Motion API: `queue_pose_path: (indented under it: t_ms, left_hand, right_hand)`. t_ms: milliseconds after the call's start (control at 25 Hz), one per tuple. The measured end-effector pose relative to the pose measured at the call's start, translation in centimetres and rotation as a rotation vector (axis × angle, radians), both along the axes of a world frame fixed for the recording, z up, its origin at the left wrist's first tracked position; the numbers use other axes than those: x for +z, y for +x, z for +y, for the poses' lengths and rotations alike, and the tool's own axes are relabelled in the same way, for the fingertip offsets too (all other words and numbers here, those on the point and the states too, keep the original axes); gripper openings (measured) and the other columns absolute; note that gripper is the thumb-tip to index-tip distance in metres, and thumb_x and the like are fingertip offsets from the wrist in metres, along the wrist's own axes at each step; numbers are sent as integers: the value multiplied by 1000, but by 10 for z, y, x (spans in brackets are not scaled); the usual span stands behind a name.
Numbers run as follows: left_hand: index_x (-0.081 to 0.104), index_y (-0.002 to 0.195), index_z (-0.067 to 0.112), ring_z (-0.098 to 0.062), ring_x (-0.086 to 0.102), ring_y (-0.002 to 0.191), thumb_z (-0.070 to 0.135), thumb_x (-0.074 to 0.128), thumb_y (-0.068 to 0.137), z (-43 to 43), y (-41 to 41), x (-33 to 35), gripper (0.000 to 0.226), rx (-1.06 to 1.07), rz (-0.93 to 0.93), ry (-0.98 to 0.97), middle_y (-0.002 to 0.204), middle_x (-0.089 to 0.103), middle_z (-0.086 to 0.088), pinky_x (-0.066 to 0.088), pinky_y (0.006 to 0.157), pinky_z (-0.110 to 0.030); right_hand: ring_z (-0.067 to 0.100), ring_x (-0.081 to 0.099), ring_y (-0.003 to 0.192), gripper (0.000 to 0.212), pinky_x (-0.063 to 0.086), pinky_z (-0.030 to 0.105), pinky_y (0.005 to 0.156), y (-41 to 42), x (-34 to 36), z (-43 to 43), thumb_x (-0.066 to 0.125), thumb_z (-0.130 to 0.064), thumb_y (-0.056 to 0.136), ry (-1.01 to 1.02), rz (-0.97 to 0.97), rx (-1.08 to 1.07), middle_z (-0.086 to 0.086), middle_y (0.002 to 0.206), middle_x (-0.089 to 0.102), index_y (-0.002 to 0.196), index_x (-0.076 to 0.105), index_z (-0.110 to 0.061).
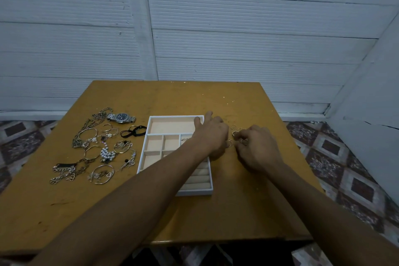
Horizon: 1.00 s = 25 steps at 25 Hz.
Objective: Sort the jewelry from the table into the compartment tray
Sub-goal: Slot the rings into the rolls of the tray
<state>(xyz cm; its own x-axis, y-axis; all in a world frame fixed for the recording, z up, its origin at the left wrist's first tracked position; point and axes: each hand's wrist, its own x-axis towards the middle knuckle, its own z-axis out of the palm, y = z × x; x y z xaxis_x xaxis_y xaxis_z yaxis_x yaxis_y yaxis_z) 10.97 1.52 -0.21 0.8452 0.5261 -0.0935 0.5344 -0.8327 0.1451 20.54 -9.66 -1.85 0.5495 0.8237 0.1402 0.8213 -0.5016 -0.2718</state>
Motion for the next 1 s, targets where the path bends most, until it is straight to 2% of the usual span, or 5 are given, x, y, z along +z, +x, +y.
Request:
queue_pose_path:
  t_ms: [280,400,560,680,1000]
  left_hand:
    - [68,87,24,-25,10,145,35,69,83,1,-19,14,11,53,-123,-116,138,47,4,13,110,-58]
    - [68,85,26,-20,17,141,39,76,76,12,-43,25,17,98,-198,-110,133,49,9,19,107,-49]
    - [66,79,26,-16,42,120,39,77,76,25,-75,29,17,154,-304,-126,113,62,6,32,96,-36]
    - [66,80,24,-15,55,105,37,77,77,30,-96,29,17,198,-367,-227,98,68,6,39,96,-38]
    - [66,80,24,-4,61,77,31,79,76,30,-125,28,15,148,-468,-245,77,67,11,49,87,-39]
  right_hand:
    - [21,47,106,29,42,39,89,-2,-2,4,51,-39,94,9,-21,49,-1,113,59,117,65,-31]
    - [20,45,107,29,40,40,92,-2,-4,7,51,-44,93,-10,-18,42,-2,112,56,116,65,-33]
    - [18,45,105,25,40,38,92,-4,-4,11,55,-43,91,-14,-14,29,-2,108,55,110,66,-30]
    - [18,45,106,18,40,38,93,-6,-2,15,59,-38,90,-24,24,8,-1,108,56,101,68,-27]
    - [20,45,103,4,37,40,91,-16,4,16,59,-28,90,8,93,-9,-2,99,54,88,56,-26]
